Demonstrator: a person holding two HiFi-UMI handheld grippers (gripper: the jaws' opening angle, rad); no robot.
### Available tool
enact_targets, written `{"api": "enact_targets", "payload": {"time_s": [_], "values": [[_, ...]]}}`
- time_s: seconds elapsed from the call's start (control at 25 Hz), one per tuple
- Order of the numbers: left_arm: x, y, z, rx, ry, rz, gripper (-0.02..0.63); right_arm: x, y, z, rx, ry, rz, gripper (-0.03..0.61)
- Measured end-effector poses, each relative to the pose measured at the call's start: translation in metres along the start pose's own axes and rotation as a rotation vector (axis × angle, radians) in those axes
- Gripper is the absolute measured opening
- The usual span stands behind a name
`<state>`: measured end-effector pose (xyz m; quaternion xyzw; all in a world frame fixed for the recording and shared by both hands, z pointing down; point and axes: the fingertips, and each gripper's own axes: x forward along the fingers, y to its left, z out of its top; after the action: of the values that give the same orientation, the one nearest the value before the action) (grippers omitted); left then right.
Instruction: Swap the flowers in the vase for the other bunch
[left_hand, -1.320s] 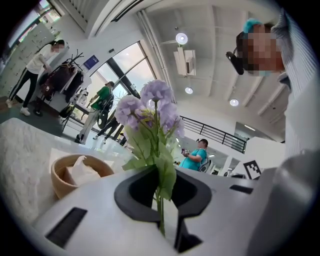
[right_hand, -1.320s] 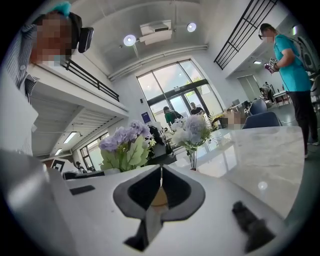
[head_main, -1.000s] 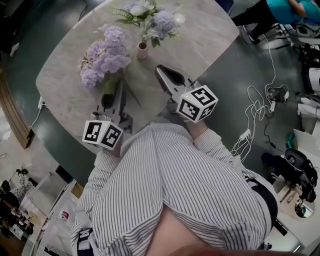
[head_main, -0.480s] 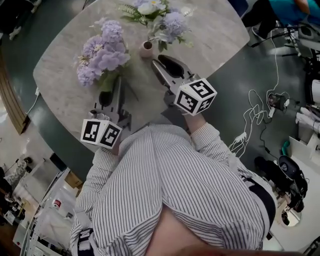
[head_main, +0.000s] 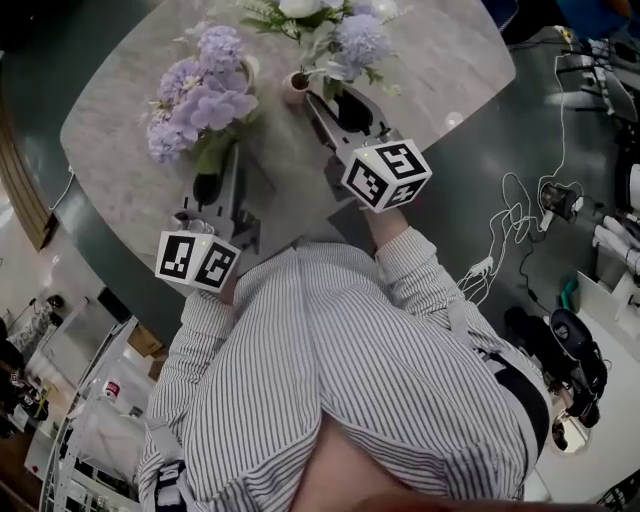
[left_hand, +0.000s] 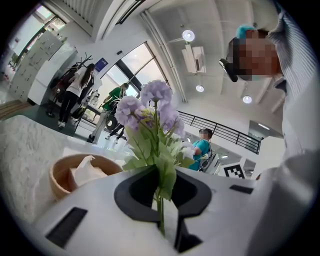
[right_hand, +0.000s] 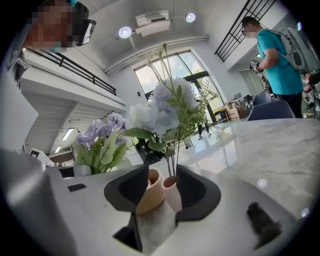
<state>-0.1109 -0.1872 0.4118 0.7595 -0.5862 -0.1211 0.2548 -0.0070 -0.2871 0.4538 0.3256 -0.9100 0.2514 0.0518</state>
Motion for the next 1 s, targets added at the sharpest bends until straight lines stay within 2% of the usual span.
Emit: {"api": "enact_targets", "payload": {"time_s": [0.36, 1.0], "values": [[0.000, 0.005, -0.004, 0.014, 0.008, 0.021, 0.046, 0.018, -0.002, -0.003, 0.001, 0.008, 0.024, 0.169], [-0.003, 0.014, -0.018, -0.035, 0.058, 0.057, 0.047, 0.040, -0.004, 0.007, 0.016, -0.008, 0.063, 0.167]]}}
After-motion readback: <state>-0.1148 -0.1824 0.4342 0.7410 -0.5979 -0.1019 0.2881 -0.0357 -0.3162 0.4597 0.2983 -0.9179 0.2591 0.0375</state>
